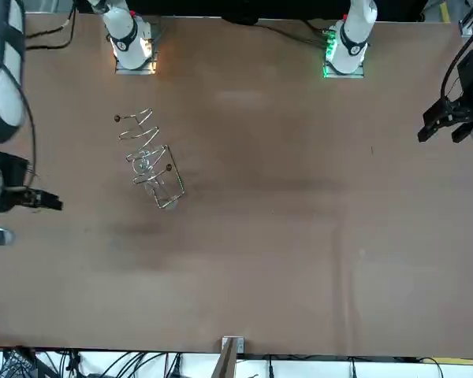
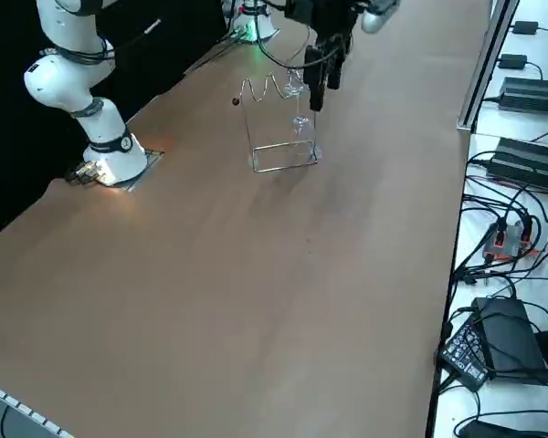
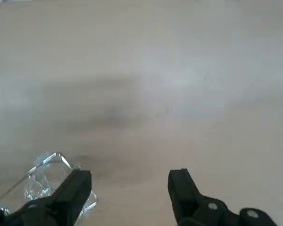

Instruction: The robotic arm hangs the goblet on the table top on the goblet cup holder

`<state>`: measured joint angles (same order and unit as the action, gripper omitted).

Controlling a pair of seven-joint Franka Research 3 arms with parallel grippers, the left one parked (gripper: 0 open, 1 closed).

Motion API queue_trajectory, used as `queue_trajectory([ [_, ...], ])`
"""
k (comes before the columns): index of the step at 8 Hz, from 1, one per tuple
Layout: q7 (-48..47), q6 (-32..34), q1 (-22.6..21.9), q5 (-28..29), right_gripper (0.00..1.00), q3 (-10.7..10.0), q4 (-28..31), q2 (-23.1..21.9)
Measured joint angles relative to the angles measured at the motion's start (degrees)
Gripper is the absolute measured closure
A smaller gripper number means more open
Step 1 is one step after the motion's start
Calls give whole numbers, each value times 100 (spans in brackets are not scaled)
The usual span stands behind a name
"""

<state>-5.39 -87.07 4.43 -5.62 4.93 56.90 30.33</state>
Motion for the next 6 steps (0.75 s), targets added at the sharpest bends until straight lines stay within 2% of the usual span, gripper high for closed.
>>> queue_trajectory([
  [1, 0, -225, 105, 76, 0, 0, 136, -220],
  [3, 13, -488, 291, 286, 0, 8, 834, -886],
  [6, 20, -4, 507, 655, 0, 67, 1408, -1470],
])
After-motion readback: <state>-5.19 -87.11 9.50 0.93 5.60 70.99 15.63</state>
